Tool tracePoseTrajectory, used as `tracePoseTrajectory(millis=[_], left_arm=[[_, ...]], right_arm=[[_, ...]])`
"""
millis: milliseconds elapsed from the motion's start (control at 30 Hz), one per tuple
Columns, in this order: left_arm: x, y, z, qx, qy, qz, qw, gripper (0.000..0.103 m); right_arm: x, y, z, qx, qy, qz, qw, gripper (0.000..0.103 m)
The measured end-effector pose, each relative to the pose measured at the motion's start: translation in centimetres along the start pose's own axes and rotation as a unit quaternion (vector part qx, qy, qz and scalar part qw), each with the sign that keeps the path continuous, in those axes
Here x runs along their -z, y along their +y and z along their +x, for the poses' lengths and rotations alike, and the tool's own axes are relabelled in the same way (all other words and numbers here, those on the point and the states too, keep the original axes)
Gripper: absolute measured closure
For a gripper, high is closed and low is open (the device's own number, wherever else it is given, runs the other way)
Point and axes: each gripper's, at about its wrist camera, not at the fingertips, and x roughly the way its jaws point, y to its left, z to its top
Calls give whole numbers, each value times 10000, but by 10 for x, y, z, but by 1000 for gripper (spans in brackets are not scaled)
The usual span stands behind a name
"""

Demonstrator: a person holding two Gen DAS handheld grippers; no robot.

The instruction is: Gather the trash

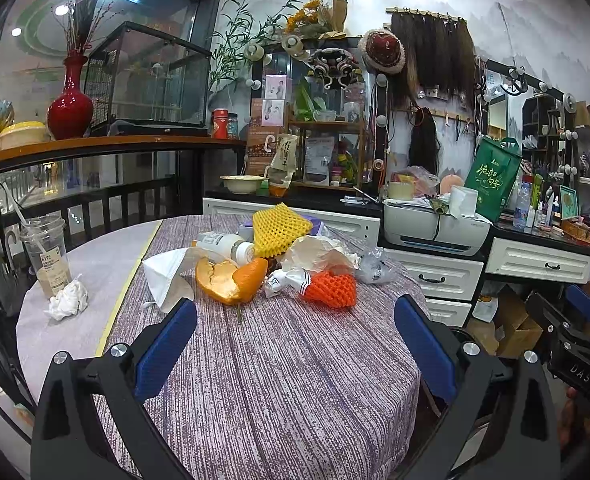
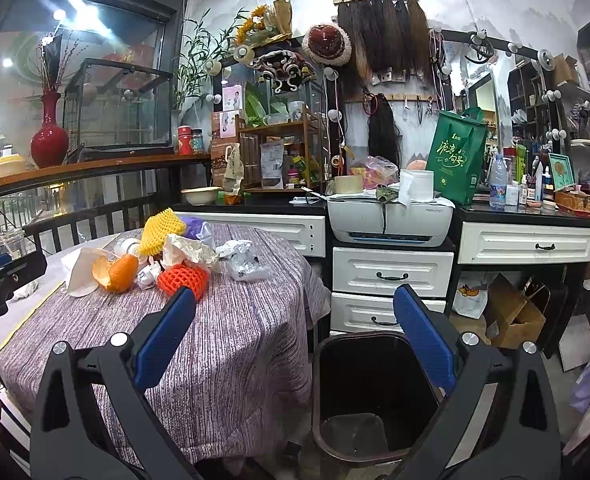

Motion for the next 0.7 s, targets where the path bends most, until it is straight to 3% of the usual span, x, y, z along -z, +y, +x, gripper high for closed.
tracePoseTrajectory(millis=[700], left_arm=[[1, -1, 2, 3, 27, 4, 10000, 5]], right_arm=[[1, 0, 1, 0, 5, 13, 10000, 6]])
